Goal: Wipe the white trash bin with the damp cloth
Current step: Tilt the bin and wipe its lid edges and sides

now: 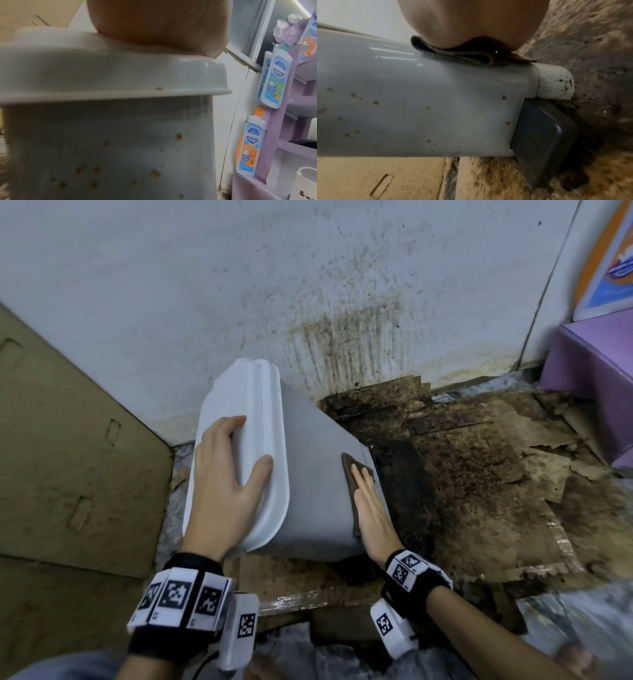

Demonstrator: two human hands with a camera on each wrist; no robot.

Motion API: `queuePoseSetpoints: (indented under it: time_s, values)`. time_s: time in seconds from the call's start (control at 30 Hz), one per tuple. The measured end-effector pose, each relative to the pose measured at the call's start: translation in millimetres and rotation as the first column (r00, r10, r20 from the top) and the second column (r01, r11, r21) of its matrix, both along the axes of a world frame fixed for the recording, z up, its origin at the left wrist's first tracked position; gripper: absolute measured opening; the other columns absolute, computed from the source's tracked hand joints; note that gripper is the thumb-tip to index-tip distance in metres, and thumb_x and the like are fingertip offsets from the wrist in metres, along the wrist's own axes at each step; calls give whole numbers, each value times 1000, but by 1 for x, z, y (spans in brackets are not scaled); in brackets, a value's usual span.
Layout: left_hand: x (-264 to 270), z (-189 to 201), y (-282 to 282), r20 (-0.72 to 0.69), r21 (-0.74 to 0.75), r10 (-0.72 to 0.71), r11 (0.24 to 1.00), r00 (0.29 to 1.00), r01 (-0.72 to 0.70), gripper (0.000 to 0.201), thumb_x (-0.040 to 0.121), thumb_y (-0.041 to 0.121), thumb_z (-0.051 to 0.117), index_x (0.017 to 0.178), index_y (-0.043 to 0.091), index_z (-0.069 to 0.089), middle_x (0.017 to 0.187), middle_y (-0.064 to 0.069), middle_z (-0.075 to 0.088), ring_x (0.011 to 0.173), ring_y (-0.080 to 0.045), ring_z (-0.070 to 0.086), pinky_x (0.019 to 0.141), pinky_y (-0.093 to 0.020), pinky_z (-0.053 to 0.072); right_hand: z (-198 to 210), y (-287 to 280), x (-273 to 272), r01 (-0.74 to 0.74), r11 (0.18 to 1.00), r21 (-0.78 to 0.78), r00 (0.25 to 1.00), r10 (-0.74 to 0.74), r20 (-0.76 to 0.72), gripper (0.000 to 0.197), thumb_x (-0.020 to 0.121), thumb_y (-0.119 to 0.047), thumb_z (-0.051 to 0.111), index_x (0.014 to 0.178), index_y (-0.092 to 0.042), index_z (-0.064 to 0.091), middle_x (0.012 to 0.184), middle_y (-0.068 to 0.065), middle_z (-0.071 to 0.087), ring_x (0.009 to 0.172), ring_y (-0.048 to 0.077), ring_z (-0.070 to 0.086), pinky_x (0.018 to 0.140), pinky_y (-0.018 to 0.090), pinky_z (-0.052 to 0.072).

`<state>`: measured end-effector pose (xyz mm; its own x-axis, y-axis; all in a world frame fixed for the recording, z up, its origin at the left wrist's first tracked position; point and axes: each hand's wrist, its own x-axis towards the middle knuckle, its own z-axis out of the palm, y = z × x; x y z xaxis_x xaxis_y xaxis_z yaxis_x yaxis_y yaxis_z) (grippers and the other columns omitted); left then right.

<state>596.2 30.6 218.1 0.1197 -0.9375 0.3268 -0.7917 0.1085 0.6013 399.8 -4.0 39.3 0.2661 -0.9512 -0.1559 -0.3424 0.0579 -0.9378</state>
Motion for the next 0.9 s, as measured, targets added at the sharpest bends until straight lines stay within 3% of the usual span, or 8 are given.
queuePoseSetpoints:
  time_s: [0.1,0.2,0.3,0.47,0.7,0.9]
  values:
    - [1,0,2,14,7,11,1000,1000,-11,63,89,46,48,144,16,41,144,-1,43,133,-13,36,114,-45,33,15,2,10,10,998,64,1000,-9,-15,49,111,-22,11,158,-31,0,167,-12,-10,153,5,-14,125,28,-9]
    - [3,0,3,7,12,8,1000,1000,-8,65,89,47,46,145,16,39,145,-2,42,133,-13,35,114,-47,32,32,9,21,18,997,77,999,-21,38,47,111,-25,12,155,-38,-1,168,-10,-11,152,2,-13,126,31,-8]
    - [1,0,1,20,6,8,1000,1000,-8,64,90,45,46,145,15,39,145,-3,41,133,-12,34,114,-45,31,53,17,35,2,1000,-14,999,-1,54,49,111,-26,12,157,-39,2,167,-14,-8,152,-1,-11,126,31,-6]
    - [-2,-2,-1,36,-2,5,1000,999,-5,65,89,46,46,144,12,40,143,-5,43,133,-16,36,114,-46,32,90,40,52,-8,976,-216,990,37,134,51,110,-33,18,160,-38,9,165,-23,1,151,-9,-6,121,19,-5]
    - [-1,-3,-1,32,3,-3,1000,999,2,64,89,46,47,145,15,39,146,-3,41,134,-16,35,115,-46,31,69,34,33,-71,942,-329,993,99,70,51,111,-32,22,161,-35,11,169,-16,4,153,-4,0,125,28,5]
    - [4,-4,1,14,4,1,1000,1000,-1,66,89,50,46,146,17,39,146,-2,41,135,-18,35,115,-48,31,36,26,15,-65,980,-191,996,76,50,48,111,-36,18,159,-41,9,167,-23,0,150,-10,-4,124,21,-1]
